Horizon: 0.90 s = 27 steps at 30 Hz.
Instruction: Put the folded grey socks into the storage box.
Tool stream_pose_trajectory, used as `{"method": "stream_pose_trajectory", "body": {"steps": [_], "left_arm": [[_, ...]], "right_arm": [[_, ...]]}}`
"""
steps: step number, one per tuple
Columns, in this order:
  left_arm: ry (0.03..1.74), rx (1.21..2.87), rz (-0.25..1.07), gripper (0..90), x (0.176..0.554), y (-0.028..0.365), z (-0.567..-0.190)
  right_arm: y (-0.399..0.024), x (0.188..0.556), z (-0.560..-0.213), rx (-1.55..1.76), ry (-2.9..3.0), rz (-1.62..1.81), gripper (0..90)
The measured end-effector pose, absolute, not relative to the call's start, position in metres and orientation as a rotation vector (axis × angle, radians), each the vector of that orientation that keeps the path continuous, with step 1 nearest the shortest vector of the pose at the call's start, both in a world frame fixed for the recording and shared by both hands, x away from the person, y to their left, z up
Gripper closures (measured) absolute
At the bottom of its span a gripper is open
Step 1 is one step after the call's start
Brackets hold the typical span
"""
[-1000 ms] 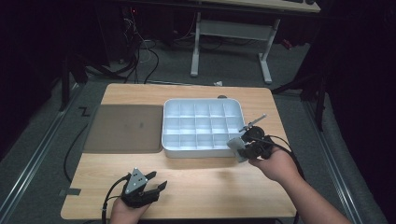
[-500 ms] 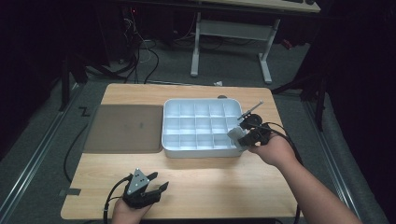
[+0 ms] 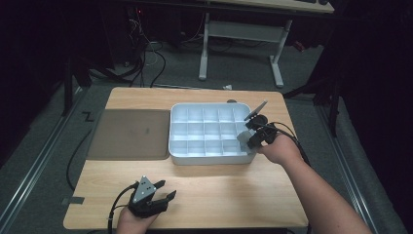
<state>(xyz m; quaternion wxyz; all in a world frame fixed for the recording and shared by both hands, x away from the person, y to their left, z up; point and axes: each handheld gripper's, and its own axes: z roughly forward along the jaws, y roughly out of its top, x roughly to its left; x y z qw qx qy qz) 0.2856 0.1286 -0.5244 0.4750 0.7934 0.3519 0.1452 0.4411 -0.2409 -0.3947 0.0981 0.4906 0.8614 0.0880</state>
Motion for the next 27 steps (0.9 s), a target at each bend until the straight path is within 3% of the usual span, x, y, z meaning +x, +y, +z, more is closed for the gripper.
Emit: {"method": "stream_pose_trajectory", "body": {"steps": [27], "left_arm": [[0.848, 1.959, 0.337, 43.5, 0.286, 0.127, -0.525]], "right_arm": [[-0.231, 0.462, -0.43, 1.533, 2.541, 0.056, 75.0]]}}
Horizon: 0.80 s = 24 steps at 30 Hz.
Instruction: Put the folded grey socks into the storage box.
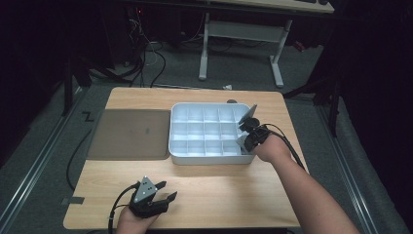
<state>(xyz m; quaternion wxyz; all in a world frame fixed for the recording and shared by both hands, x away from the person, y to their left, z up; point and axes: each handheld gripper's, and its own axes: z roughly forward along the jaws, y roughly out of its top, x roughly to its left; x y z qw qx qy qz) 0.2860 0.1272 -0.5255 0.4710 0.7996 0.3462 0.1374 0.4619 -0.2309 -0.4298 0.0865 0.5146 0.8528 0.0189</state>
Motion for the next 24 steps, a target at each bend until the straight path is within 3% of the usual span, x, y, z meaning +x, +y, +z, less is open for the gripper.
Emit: {"method": "stream_pose_trajectory", "body": {"steps": [24], "left_arm": [[0.845, 1.969, 0.327, 43.3, 0.286, 0.126, -0.527]], "right_arm": [[-0.223, 0.469, -0.456, 1.523, 2.569, -0.052, 75.1]]}}
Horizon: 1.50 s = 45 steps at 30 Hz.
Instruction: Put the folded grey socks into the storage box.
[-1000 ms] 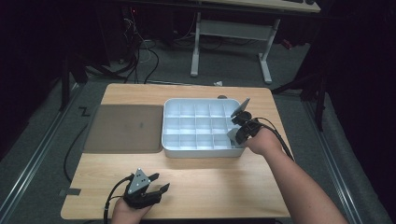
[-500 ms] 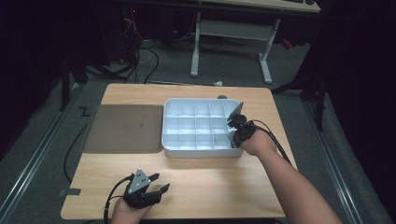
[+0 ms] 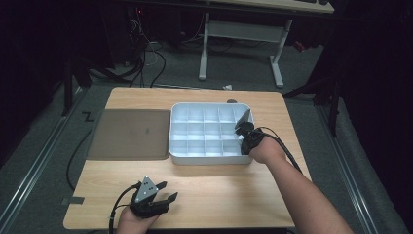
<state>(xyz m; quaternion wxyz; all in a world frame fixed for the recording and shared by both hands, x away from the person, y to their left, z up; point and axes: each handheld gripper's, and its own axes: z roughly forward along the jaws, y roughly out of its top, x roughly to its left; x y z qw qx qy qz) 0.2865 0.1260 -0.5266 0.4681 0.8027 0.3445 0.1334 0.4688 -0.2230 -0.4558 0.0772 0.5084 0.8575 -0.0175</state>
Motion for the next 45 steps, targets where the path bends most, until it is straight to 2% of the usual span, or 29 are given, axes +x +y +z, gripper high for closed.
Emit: {"method": "stream_pose_trajectory", "body": {"steps": [11, 24, 36, 39, 40, 42, 43, 45], "left_arm": [[0.844, 1.969, 0.326, 43.2, 0.286, 0.125, -0.527], [0.85, 1.963, 0.327, 43.1, 0.286, 0.126, -0.526], [0.851, 1.961, 0.329, 43.1, 0.286, 0.126, -0.526], [0.851, 1.96, 0.328, 43.1, 0.286, 0.126, -0.526], [0.851, 1.961, 0.329, 43.0, 0.286, 0.126, -0.526], [0.852, 1.96, 0.328, 43.1, 0.286, 0.127, -0.526], [0.853, 1.962, 0.328, 43.1, 0.286, 0.127, -0.526], [0.852, 1.962, 0.327, 43.1, 0.286, 0.127, -0.526]], "right_arm": [[-0.222, 0.469, -0.459, 1.535, 2.578, -0.053, 74.1], [-0.226, 0.464, -0.451, 1.57, 2.612, 0.023, 63.2], [-0.23, 0.465, -0.43, 1.563, 2.601, 0.111, 60.6], [-0.227, 0.465, -0.425, 1.584, 2.59, 0.116, 63.8], [-0.227, 0.467, -0.423, 1.55, 2.597, 0.128, 68.4], [-0.225, 0.468, -0.418, 1.514, 2.579, 0.133, 85.3], [-0.224, 0.468, -0.417, 1.516, 2.561, 0.135, 90.0], [-0.224, 0.471, -0.417, 1.47, 2.545, 0.143, 90.0]]}}
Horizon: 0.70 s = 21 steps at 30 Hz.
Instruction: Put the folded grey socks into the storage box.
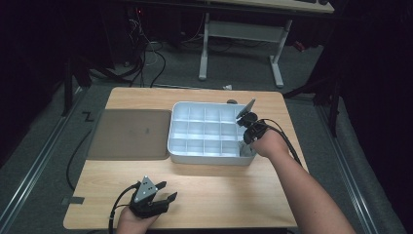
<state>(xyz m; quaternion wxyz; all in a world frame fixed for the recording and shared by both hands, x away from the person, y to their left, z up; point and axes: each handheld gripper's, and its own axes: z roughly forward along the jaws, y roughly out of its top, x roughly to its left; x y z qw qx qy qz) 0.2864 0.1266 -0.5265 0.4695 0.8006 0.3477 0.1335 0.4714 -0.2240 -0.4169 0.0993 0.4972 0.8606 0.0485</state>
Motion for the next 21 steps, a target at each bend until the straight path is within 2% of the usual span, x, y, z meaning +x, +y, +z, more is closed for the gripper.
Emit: {"method": "stream_pose_trajectory", "body": {"steps": [14, 21], "left_arm": [[0.845, 1.972, 0.316, 43.1, 0.286, 0.125, -0.528], [0.846, 1.97, 0.316, 43.1, 0.287, 0.126, -0.528]], "right_arm": [[-0.211, 0.484, -0.46, 1.484, 2.606, -0.054, 90.0], [-0.213, 0.482, -0.458, 1.527, 2.598, -0.032, 88.7]]}}
